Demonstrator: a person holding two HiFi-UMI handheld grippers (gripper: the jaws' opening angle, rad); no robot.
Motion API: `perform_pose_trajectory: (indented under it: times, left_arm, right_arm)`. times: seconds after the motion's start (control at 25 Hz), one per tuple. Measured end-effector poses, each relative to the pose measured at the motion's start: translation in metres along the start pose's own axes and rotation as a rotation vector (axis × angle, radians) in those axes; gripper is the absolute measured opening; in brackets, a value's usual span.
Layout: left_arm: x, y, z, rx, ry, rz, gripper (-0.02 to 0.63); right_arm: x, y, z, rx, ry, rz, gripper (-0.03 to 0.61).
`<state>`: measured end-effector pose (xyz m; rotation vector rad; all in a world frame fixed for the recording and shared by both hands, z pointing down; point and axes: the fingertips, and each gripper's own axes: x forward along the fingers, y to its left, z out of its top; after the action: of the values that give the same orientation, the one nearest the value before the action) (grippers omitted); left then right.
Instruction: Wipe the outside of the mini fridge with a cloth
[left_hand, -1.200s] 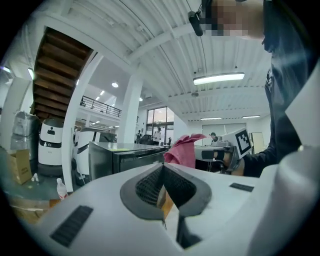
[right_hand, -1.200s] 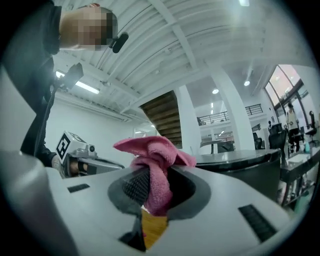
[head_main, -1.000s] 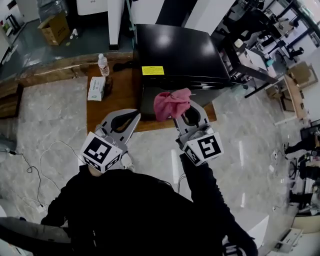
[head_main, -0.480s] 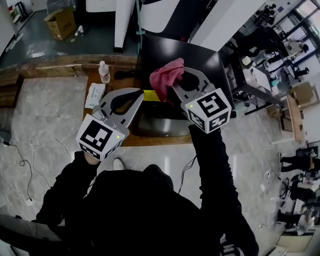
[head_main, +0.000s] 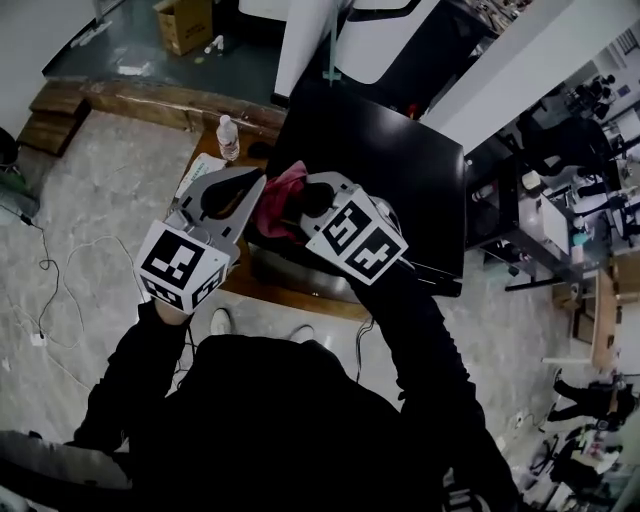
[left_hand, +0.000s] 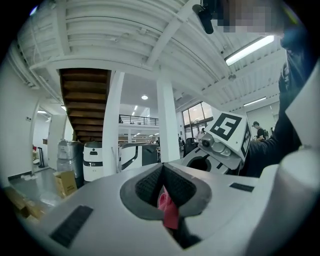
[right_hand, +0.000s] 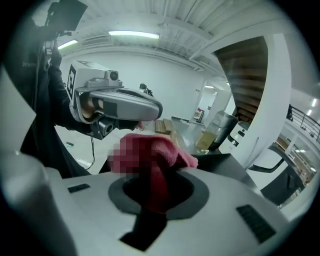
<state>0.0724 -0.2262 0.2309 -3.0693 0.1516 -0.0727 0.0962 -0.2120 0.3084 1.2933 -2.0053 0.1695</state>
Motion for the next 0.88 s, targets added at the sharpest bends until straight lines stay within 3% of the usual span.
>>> perform_pose_trajectory:
  times: [0.24, 0.6, 0.76, 0.88]
  left_arm:
    - [0.038, -0.066, 0.013, 0.017, -0.008, -0.008, 0.006]
    - [0.112, -0.178, 0.031, 0.019, -0.029, -0.146, 0.006]
    - [0.129, -0.202, 0.032, 0.021, -0.022, -0.185, 0.006]
    - [0.127, -0.197, 0.032, 0.021, -0.016, -0.195, 0.006]
  right_arm:
    - [-0.066, -0.012, -0.066, 0.036, 0.048, 0.011, 0.067]
    - [-0.199, -0.038, -0.193, 0.187, 0.091, -0.120, 0.068]
    - [-0.244, -0.046, -0.236, 0.257, 0.121, -0.179, 0.069]
    - [-0.259, -0.051, -0.248, 0.270, 0.172, -0.222, 0.069]
